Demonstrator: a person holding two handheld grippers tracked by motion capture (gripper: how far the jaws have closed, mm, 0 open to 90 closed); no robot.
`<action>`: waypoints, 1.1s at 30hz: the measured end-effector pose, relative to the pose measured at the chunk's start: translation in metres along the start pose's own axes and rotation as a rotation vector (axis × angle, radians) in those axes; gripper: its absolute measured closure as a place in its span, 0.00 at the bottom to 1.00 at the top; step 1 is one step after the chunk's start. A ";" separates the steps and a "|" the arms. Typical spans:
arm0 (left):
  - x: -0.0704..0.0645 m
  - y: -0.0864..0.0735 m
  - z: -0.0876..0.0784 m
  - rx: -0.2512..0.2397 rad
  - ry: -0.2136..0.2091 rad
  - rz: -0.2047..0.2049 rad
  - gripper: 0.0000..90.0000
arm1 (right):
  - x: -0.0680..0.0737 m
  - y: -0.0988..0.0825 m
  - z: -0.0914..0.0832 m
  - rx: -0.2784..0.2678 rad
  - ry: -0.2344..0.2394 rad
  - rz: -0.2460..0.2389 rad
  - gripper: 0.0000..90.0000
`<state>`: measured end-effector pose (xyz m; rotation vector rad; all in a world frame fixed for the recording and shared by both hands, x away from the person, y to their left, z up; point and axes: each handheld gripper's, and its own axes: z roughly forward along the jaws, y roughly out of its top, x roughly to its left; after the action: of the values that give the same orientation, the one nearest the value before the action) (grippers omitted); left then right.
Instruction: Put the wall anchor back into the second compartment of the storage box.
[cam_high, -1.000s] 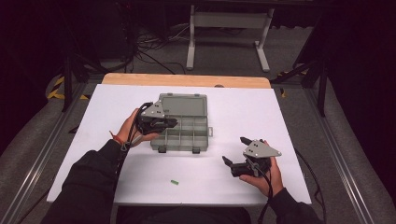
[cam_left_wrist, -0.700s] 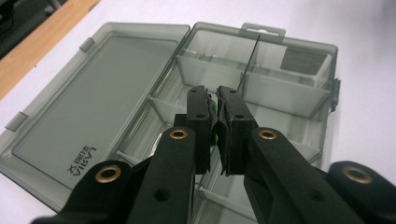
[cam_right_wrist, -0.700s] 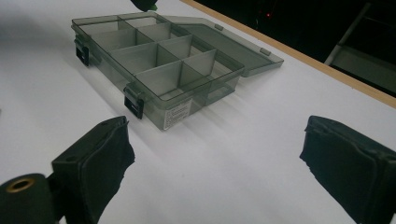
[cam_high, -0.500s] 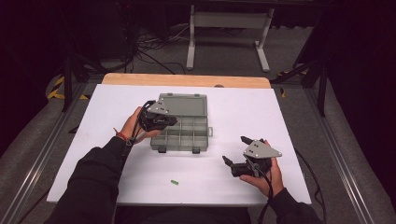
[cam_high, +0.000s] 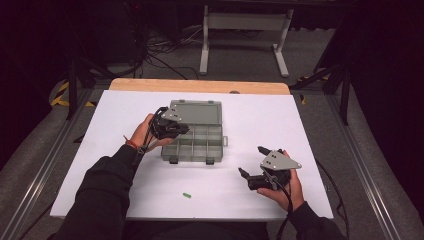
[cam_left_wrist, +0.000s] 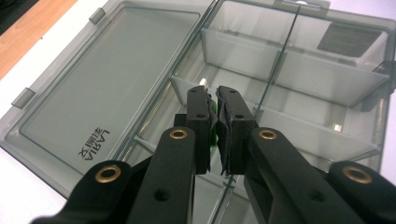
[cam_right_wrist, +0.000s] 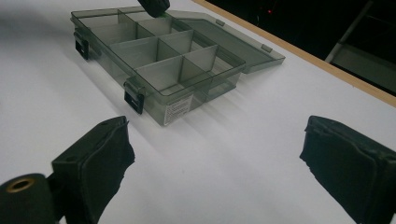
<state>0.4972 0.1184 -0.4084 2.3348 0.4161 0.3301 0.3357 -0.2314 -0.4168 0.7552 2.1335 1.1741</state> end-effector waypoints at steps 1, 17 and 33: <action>0.000 0.000 0.001 0.004 -0.002 0.001 0.94 | 0.000 0.000 0.000 -0.002 0.000 0.000 0.09; -0.001 -0.001 0.010 0.045 0.005 0.012 0.93 | -0.001 -0.003 -0.002 0.010 -0.006 0.000 0.09; -0.010 -0.008 -0.008 -0.044 0.004 0.015 0.88 | 0.001 -0.002 -0.002 0.015 -0.011 -0.011 0.09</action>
<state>0.4837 0.1246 -0.4093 2.2961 0.3899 0.3478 0.3331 -0.2325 -0.4180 0.7530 2.1370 1.1474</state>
